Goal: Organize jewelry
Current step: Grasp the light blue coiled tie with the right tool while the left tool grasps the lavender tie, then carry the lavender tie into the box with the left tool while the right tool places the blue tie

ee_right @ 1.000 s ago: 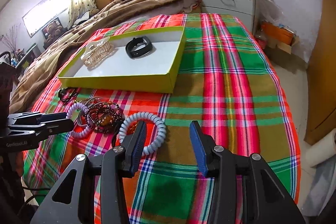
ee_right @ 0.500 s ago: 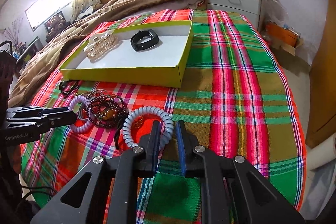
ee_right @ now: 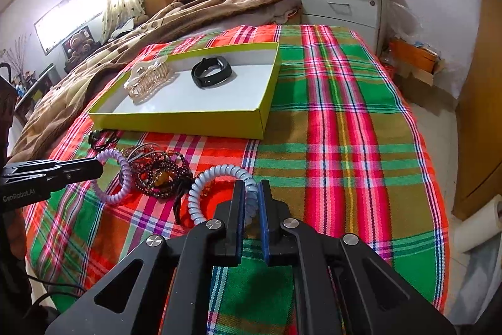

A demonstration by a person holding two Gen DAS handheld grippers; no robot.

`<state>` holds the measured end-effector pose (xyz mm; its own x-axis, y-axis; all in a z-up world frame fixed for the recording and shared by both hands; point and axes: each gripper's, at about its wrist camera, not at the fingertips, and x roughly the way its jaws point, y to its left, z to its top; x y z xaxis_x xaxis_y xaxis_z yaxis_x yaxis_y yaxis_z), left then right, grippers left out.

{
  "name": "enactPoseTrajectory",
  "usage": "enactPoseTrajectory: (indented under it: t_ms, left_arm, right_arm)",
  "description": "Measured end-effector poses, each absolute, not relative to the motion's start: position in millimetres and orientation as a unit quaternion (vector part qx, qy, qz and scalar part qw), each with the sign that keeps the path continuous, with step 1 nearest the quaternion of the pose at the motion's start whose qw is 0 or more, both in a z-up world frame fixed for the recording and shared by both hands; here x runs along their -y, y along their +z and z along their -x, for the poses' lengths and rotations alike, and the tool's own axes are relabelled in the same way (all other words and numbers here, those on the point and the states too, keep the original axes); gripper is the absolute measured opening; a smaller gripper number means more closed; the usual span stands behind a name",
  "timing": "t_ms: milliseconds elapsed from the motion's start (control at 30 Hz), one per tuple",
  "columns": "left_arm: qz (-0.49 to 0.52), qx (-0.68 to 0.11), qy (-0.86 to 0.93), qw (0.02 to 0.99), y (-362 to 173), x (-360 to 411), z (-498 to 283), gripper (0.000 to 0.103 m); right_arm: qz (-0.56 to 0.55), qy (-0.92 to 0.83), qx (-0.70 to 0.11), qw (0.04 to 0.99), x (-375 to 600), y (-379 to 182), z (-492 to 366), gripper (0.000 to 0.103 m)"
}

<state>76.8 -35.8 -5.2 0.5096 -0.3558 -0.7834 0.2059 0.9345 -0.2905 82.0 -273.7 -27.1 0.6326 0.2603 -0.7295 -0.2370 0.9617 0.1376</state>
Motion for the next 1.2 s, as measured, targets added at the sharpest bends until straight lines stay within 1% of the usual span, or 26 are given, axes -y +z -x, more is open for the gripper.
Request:
enactPoseTrajectory:
  t_ms: [333, 433, 633, 767, 933, 1200]
  left_arm:
    - [0.090, -0.445, -0.171, 0.874, 11, 26, -74, 0.010]
    - [0.083, -0.455, -0.159, 0.872, 6, 22, -75, 0.010]
    - [0.099, -0.471, -0.141, 0.865, -4, 3, -72, 0.010]
    - [0.092, -0.460, -0.146, 0.871, 5, 0, -68, 0.010]
    - [0.111, -0.441, -0.152, 0.877, 20, -7, -71, 0.010]
    - [0.113, -0.401, -0.165, 0.894, 55, -6, -97, 0.010]
  right_arm:
    - [-0.035, 0.131, -0.382, 0.914, 280, -11, -80, 0.008]
    - [-0.034, 0.128, -0.378, 0.916, 280, -8, -80, 0.008]
    - [-0.039, 0.128, -0.372, 0.919, 280, -5, -79, 0.008]
    - [-0.037, 0.131, -0.368, 0.920, 277, -2, -79, 0.008]
    - [-0.038, 0.134, -0.353, 0.925, 275, 11, -80, 0.008]
    - [-0.039, 0.133, -0.339, 0.931, 271, 28, -99, 0.008]
